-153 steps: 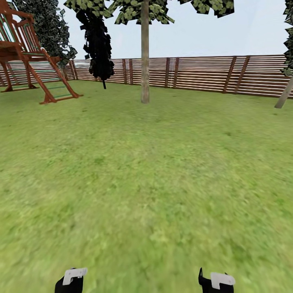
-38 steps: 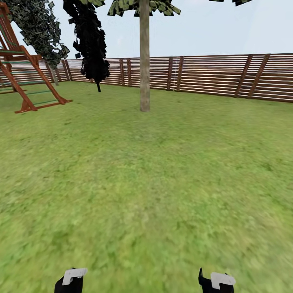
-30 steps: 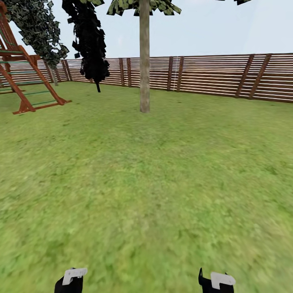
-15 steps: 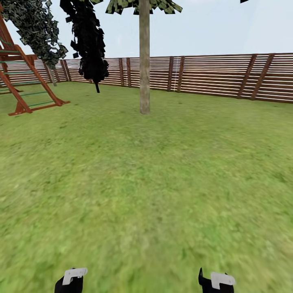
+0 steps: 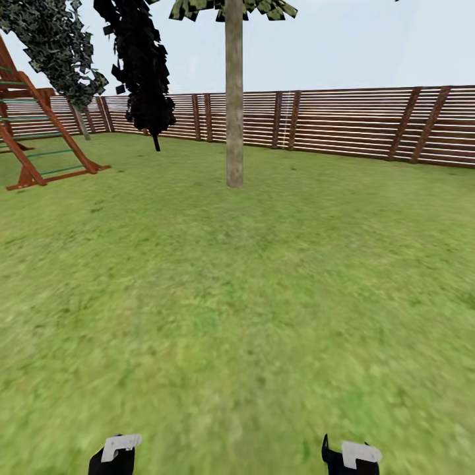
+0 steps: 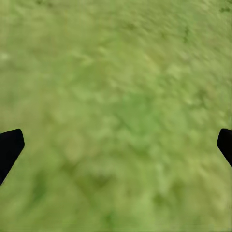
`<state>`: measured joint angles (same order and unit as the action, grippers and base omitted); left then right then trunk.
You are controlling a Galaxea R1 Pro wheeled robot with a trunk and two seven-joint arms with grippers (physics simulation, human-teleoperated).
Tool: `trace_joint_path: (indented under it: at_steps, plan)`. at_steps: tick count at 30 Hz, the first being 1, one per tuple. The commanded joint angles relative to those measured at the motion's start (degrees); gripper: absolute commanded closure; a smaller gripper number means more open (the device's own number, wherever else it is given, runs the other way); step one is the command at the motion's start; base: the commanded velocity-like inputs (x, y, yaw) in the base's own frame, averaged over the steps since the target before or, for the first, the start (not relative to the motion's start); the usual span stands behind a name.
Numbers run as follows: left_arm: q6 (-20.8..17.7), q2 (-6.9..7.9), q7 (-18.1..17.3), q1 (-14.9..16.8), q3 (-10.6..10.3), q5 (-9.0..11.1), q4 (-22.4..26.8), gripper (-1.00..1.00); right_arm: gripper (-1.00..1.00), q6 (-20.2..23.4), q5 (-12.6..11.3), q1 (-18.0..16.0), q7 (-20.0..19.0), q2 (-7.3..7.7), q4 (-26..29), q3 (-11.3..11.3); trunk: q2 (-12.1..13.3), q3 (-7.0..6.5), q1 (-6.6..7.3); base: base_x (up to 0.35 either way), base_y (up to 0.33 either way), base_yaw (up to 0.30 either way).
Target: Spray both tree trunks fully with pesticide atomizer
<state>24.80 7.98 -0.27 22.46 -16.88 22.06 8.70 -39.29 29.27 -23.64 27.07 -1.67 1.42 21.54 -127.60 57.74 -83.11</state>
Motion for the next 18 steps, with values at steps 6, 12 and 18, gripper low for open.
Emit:
trace_joint_path:
  at_steps: [6, 12, 18]
  plan:
    - [0.0, 0.02, 0.0, 0.0, 0.0, 0.0, 0.0, 1.00, -1.00, 0.0, 0.0, 0.0, 0.0, 0.00, 0.0, 0.0, 0.0, 0.00, 0.00, 0.340, 0.000, 0.000]
    - [0.0, 0.02, 0.0, 0.0, 0.0, 0.0, 0.0, 1.00, -1.00, 0.0, 0.0, 0.0, 0.0, 0.00, 0.0, 0.0, 0.0, 0.00, 0.00, 0.340, 0.000, 0.000]
    - [0.0, 0.02, 0.0, 0.0, 0.0, 0.0, 0.0, 1.00, -1.00, 0.0, 0.0, 0.0, 0.0, 0.00, 0.0, 0.0, 0.0, 0.00, 0.00, 0.340, 0.000, 0.000]
